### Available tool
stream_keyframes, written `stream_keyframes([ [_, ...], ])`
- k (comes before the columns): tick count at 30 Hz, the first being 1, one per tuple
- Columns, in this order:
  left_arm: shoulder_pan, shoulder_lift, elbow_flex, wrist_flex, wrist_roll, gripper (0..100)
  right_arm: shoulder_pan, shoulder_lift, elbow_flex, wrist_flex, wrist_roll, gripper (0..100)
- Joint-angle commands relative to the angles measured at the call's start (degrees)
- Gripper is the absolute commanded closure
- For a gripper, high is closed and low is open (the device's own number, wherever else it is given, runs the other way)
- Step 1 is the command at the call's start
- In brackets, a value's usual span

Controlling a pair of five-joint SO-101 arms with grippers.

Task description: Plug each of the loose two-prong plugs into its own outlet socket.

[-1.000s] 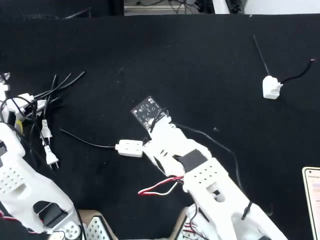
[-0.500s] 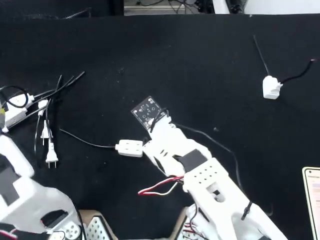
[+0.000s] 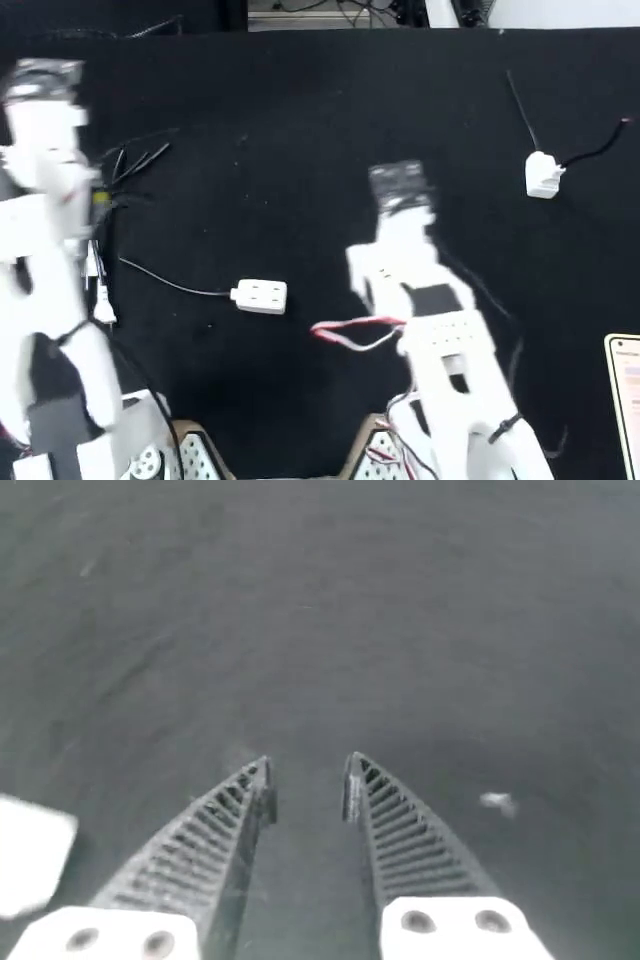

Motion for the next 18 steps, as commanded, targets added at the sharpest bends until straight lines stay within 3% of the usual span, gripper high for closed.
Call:
stream_keyframes([
  [1, 15.6, -0.97, -0.13, -2.99, 8.35, 97, 9.05, -1.98, -4.62, 0.62, -2.55, 88.1],
  [4, 26.24, 2.37, -0.13, -6.33, 10.81, 97, 13.27, -1.98, -4.79, 0.35, -4.22, 88.1],
  [9, 37.93, 13.01, -0.13, -12.31, 10.99, 97, 12.84, -1.89, -4.44, 0.18, -4.4, 88.1],
  [18, 41.98, 29.19, -0.84, -20.48, 10.73, 97, 12.31, -1.63, -4.35, 0.18, -4.4, 88.1],
])
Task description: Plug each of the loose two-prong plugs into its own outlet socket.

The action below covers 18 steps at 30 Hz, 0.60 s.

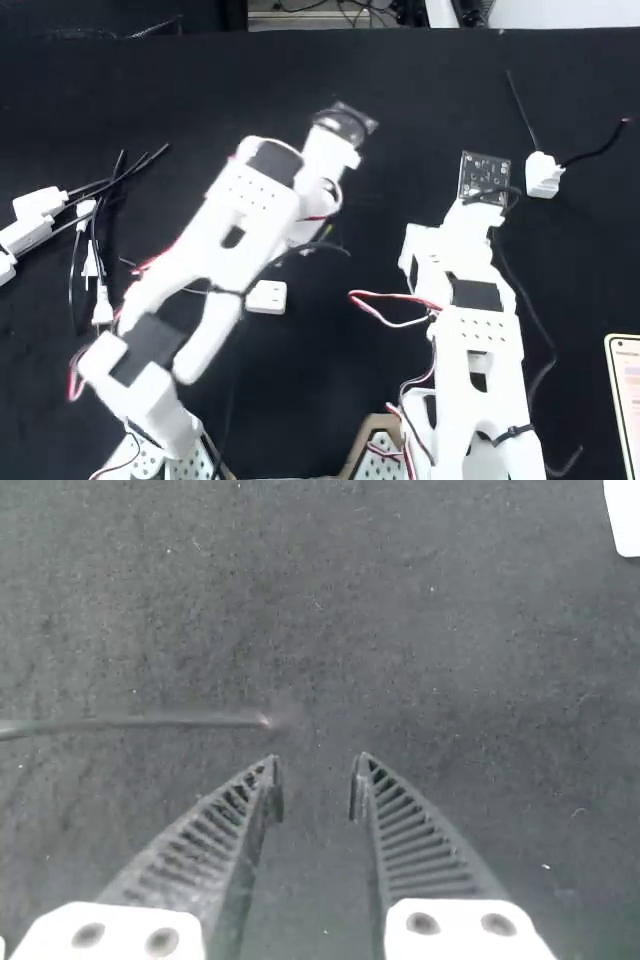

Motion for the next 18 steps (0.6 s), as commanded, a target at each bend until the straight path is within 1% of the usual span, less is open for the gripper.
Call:
stream_keyframes([
  [1, 0.4, 0.88, -1.27, -2.46, 0.7, 95, -0.09, -1.63, -2.77, 0.18, -0.44, 88.1],
  [5, 0.13, 0.88, -1.19, -3.16, 0.79, 81, -0.18, -1.63, -2.68, 0.18, -0.44, 88.1],
  [7, 0.13, 0.44, -1.19, -2.99, 0.88, 76, -0.18, -1.89, -2.24, 0.09, -0.44, 88.1],
  [9, -0.13, -0.09, -1.98, -2.37, 0.62, 76, -0.18, -1.89, -2.24, 0.09, -0.44, 88.1],
  [12, -2.86, -2.9, -4.44, 0.88, 0.53, 78, -0.18, -1.89, -2.07, 0.09, -0.35, 88.1],
  [14, -6.02, -5.01, -5.67, 2.9, -0.7, 78, -0.7, -1.89, -1.98, 0.09, -0.26, 88.0],
  [18, -13.41, -10.55, -5.41, 6.95, -5.89, 78, -5.19, -1.54, -1.89, 0.53, 0.09, 87.9],
])
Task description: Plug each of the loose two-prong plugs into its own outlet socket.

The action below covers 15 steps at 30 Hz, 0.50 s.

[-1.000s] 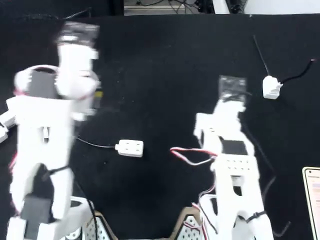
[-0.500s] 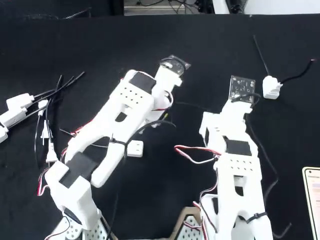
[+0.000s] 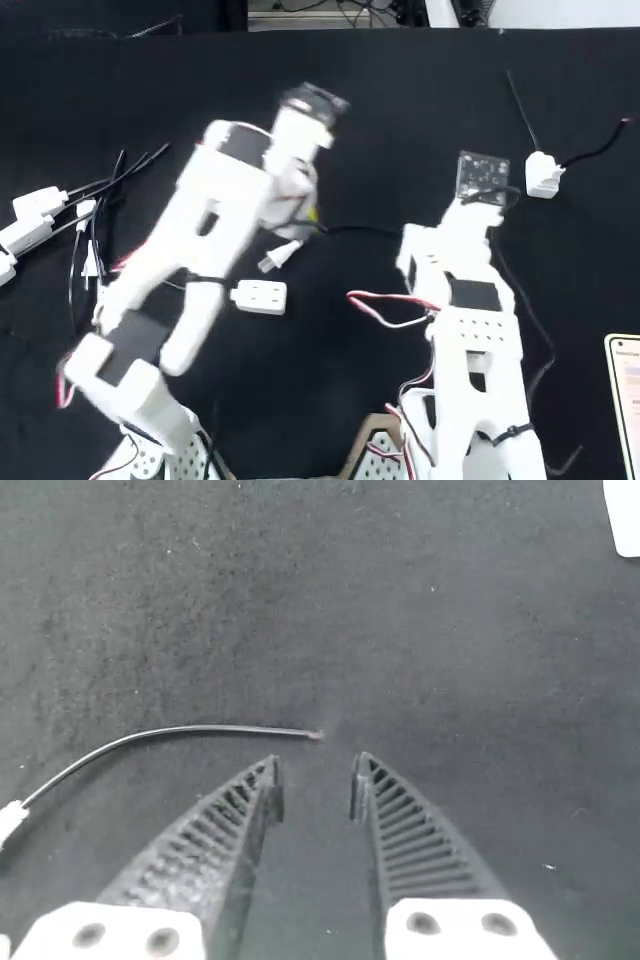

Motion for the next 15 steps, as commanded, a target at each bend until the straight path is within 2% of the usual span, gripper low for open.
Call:
stream_keyframes([
  [1, -7.16, -6.77, -1.54, 2.73, -4.22, 78, -4.84, -1.45, -1.89, 0.62, 0.26, 87.9],
  [6, -14.81, -9.67, 10.77, 0.18, -7.56, 78, -9.93, -1.45, -1.19, 0.62, 4.22, 87.8],
  [15, -24.4, -16.26, 31.08, -10.37, -7.65, 78, -21.8, -1.45, 0.31, 0.62, 13.19, 87.7],
])
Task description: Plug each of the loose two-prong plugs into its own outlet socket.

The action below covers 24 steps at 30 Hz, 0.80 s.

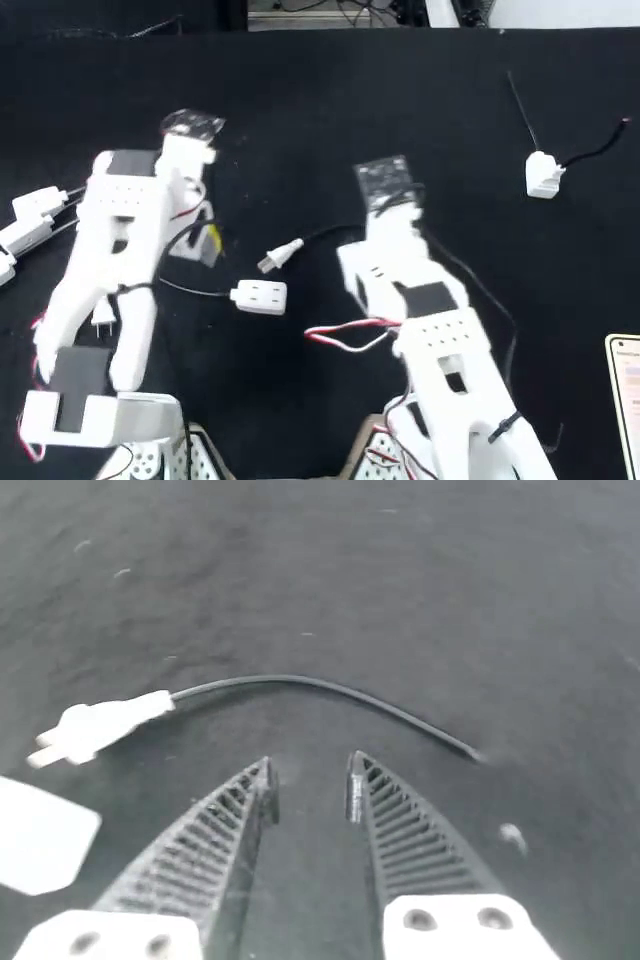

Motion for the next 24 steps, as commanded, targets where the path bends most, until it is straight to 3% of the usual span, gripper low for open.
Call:
stream_keyframes([
  [1, -4.0, -4.22, 6.11, -6.51, -0.53, 78, -3.87, -1.45, -0.66, 0.7, 2.9, 87.7],
  [8, -8.57, -4.31, 18.33, -19.25, 0.53, 78, -8.88, -1.36, -4.26, 6.33, 11.08, 87.7],
  [10, -9.19, -4.31, 20.44, -22.33, 3.52, 78, -10.46, -1.36, -6.99, 9.41, 13.36, 87.1],
  [15, -9.19, -4.22, 26.07, -29.54, 13.71, 78, -14.77, -1.36, -11.12, 15.47, 23.03, 74.4],
  [24, -14.81, -4.22, 29.67, -33.76, 26.2, 78, -17.49, 8.31, -18.07, 18.11, 38.33, 76.3],
])
